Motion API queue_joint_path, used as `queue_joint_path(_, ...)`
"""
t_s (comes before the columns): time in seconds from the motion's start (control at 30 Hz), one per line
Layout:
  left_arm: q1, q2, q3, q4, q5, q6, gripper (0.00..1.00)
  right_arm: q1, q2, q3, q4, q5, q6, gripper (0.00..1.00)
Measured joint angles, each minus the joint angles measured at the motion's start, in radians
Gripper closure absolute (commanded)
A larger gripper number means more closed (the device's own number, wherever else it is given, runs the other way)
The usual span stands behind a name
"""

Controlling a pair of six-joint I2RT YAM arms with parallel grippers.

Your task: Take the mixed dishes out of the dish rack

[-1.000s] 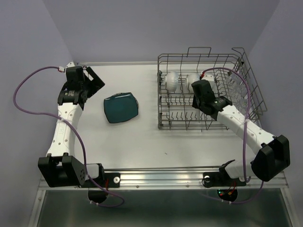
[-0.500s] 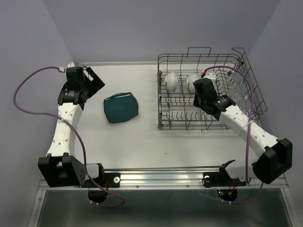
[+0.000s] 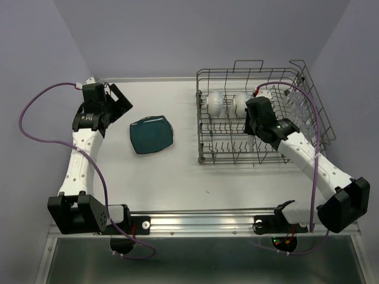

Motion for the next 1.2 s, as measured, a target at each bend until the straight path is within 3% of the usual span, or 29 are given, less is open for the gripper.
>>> queue_joint_path(0.57, 0.000, 0.000, 0.000, 0.008, 0.029, 0.013, 0.01, -0.045, -0.042, 0.003, -0.048, -0.055, 0.045, 0.99)
queue_joint_path(0.83, 0.000, 0.000, 0.000, 0.008, 0.028, 0.019, 0.01, -0.202, -0.219, -0.098, 0.094, -0.248, 0.062, 0.99)
queue_joint_path(1.2, 0.000, -0.001, 0.000, 0.009, 0.037, 0.025, 0.01, -0.257, -0.223, -0.089, 0.126, -0.435, -0.022, 0.99)
